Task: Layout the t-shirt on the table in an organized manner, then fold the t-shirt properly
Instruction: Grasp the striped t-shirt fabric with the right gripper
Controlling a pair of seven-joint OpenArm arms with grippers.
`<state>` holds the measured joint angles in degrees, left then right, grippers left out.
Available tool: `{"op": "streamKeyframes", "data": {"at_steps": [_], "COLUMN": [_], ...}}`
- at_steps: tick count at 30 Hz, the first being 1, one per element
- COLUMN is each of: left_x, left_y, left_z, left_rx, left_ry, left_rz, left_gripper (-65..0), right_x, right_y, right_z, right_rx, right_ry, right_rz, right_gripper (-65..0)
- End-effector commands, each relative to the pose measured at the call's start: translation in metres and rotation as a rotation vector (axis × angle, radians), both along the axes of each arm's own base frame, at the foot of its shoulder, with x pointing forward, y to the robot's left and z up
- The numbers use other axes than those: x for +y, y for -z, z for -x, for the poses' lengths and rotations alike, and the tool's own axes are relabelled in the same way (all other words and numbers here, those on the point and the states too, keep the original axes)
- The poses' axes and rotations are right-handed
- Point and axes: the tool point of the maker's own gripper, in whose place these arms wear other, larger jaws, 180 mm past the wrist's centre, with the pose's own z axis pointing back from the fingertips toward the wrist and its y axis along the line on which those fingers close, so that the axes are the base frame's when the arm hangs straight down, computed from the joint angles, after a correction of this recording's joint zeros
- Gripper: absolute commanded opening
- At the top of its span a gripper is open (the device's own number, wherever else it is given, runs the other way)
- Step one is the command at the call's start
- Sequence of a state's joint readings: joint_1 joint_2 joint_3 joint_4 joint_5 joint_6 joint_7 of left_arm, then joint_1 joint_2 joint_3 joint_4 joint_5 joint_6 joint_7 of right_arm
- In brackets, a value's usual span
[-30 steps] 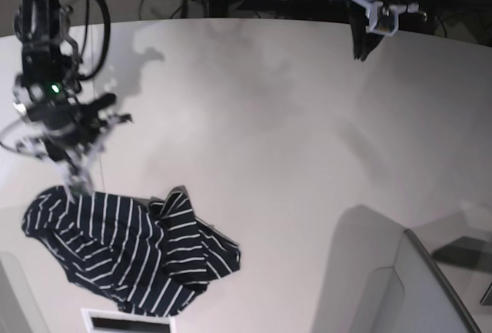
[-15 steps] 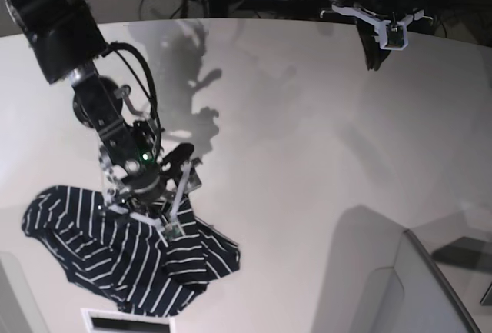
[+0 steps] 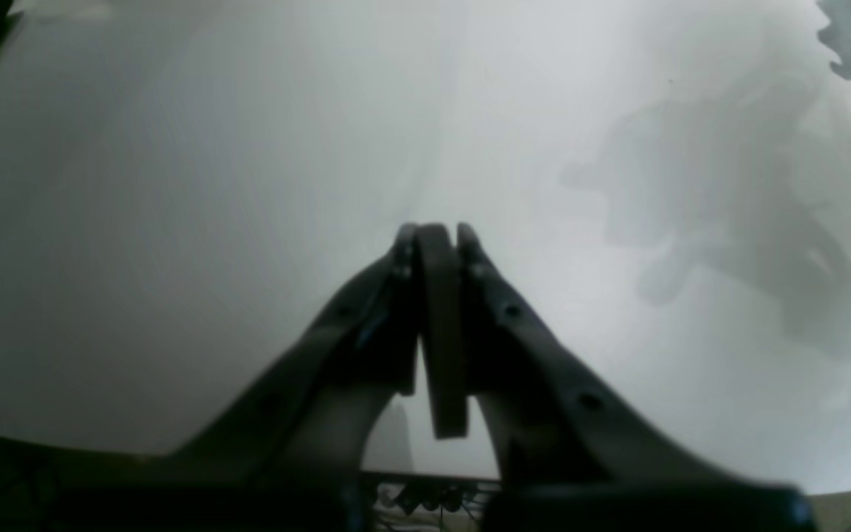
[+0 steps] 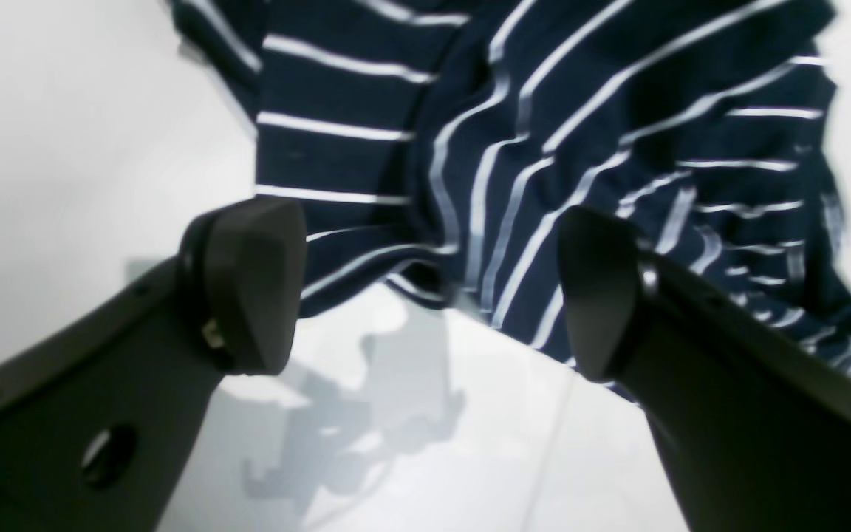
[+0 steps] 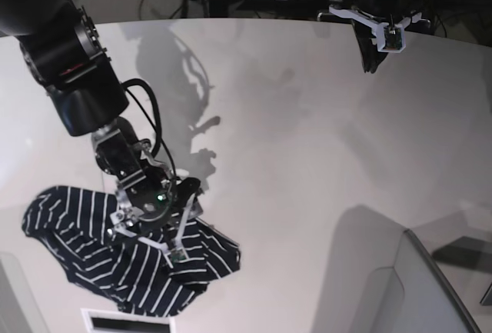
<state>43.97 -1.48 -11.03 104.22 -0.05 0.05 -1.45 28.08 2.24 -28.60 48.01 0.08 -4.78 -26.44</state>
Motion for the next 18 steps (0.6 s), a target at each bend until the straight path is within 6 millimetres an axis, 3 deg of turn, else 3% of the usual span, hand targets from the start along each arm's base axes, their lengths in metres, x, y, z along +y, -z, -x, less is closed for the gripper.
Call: {"op": "streamKeyframes", "data": {"at_steps": [1,6,8,14,18], "left_x": [0.001,0.002,0.003,0.004,0.004], "left_y": [-0.008,-0.002,0.004,0.013,0.013], "left_z": [-0.001,0.002,0.005,0.004,0.004], "left_rx": [-0.029,-0.012,0.006,0.021,0.021], "left_ry": [0.003,0.0,-0.003,-0.009,-0.009], "left_rz": [-0.01,-0.008,-0.007,-0.004,-0.004], "left_gripper": [-65.0,-65.0,-65.0,-65.0,-65.0], "right_x": [-0.001,-0.015,-0.016,-0.016,-0.015], "right_y": [-0.023,-0.01,-0.011,-0.012,-0.013], "right_z": [-0.024,-0.03,-0.032,-0.033,-0.034], "right_rx": [-0.077,-0.074,-0.085,-0.088,-0.092], "right_ry": [0.0,0.008,0.004,0.006,0.004], "right_rz": [-0.004,0.017,0.015,0.015,0.012], "right_gripper": [-14.7,-17.1,-26.1,-63.3,-64.4]}}
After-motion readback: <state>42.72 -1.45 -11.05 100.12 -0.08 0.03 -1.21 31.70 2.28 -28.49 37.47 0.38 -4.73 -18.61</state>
